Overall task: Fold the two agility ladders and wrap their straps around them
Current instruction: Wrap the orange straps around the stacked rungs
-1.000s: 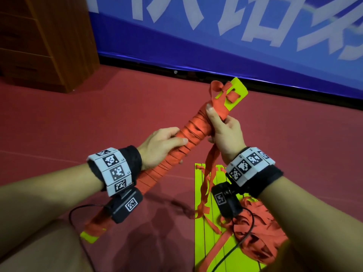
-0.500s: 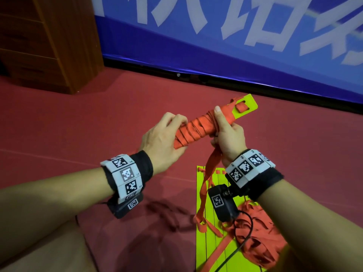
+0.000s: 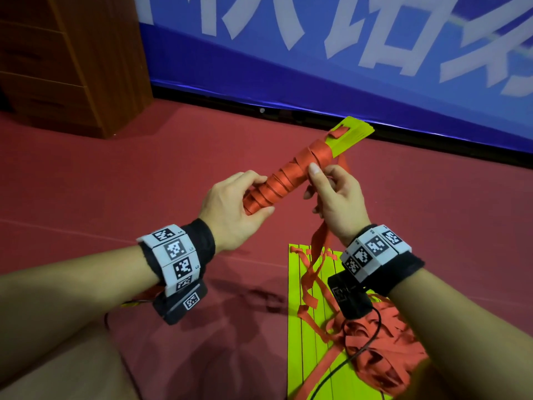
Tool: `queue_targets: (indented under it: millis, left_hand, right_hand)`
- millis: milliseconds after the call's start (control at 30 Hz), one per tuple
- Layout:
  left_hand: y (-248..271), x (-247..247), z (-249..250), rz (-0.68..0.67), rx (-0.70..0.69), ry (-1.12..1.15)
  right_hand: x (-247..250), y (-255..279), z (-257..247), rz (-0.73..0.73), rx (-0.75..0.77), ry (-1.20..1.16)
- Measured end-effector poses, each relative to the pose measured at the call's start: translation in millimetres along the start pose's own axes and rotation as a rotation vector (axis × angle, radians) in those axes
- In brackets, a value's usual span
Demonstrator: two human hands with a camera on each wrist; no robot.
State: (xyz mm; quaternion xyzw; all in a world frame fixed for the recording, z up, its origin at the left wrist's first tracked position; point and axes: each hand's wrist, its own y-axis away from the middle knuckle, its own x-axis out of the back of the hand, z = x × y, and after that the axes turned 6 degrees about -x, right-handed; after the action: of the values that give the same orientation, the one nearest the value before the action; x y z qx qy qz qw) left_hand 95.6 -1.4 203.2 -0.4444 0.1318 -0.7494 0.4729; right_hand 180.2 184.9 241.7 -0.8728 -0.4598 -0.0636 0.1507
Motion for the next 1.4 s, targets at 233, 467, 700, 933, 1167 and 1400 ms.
queue_targets:
  millis: [233,467,700,933,1167,1400]
  left_hand:
    - [-0.5,2.1,1.5,-0.019,0.090,0.101]
    - [-0.3,1.6,5.8,-0.047,0.162,0.200]
    - [-1.1,0.4,7.2,-0.087,0.236,0.245]
    - [1.1,-0.3,10.3,-0.169,0.273,0.350]
    - [-1.5,-2.7,13.5,-0.212,0.355,0.411]
    - [-3.7,-0.6,13.7,-0.331,0.304,0.244]
  right_hand:
    - [8.4,-2.4,10.2,-0.040,0.052,0.060]
    - [6.8,-4.2,12.3,-0.013,0.099,0.103]
    - [6.7,-8.2,16.1,0.053,0.060,0.133]
    - [3.5,-7.5,15.7,-0.061,-0.046,0.124]
    - [-2.5,-9.8,17.6,0.002,-0.083,-0.001]
    - [-6.0,-9.0,20.5,0.079,-0.143,-0.043]
